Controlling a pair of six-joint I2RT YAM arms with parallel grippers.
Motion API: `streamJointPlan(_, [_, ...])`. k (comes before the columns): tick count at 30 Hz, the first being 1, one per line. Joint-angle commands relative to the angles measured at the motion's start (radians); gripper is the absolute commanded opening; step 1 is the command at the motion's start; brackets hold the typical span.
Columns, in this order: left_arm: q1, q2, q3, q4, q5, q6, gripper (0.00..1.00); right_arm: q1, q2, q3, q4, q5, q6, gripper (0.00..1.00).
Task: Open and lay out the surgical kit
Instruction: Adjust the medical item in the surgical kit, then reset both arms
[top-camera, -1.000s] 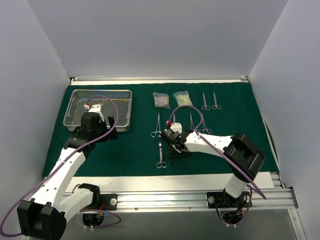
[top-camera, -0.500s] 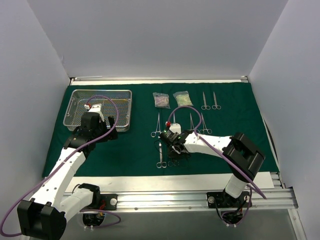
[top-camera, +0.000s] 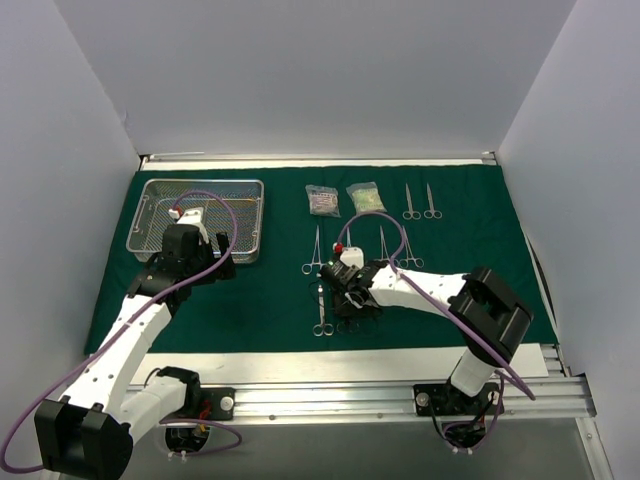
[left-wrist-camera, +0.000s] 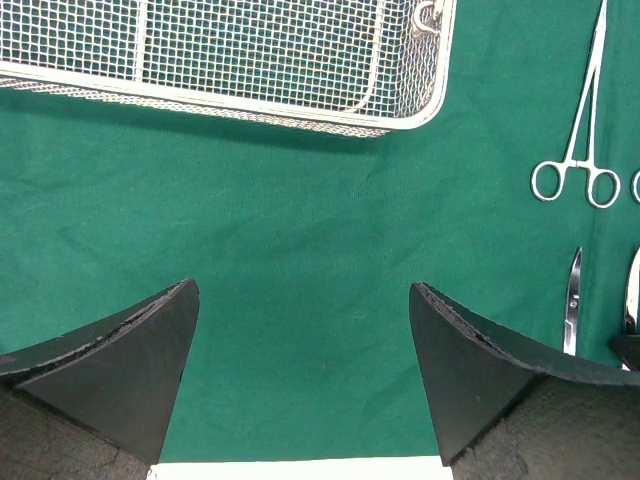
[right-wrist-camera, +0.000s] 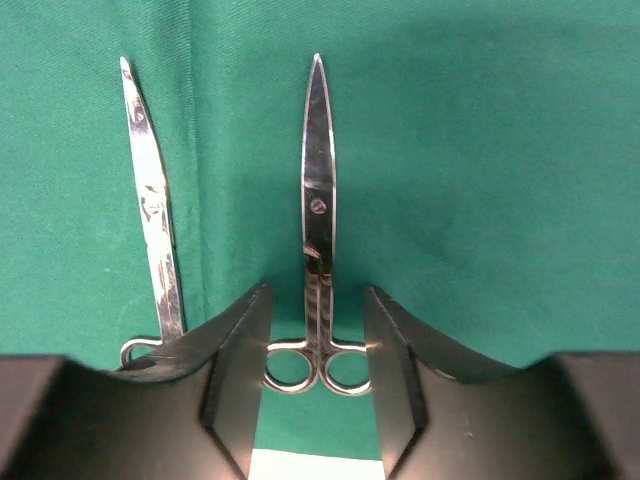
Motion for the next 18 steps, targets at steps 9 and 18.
streamJointPlan(9, [0.003,-0.037,0.131,-0.064,0.012,-0.034,0.95,-0.016,-0.159,0.204,-0.167,0.155,-0.009,0.66])
streamJointPlan(18, [0.009,-0.010,0.442,-0.204,-0.090,-0.002,0.94,-0.284,-0.260,0.391,-0.175,0.176,-0.192,0.97])
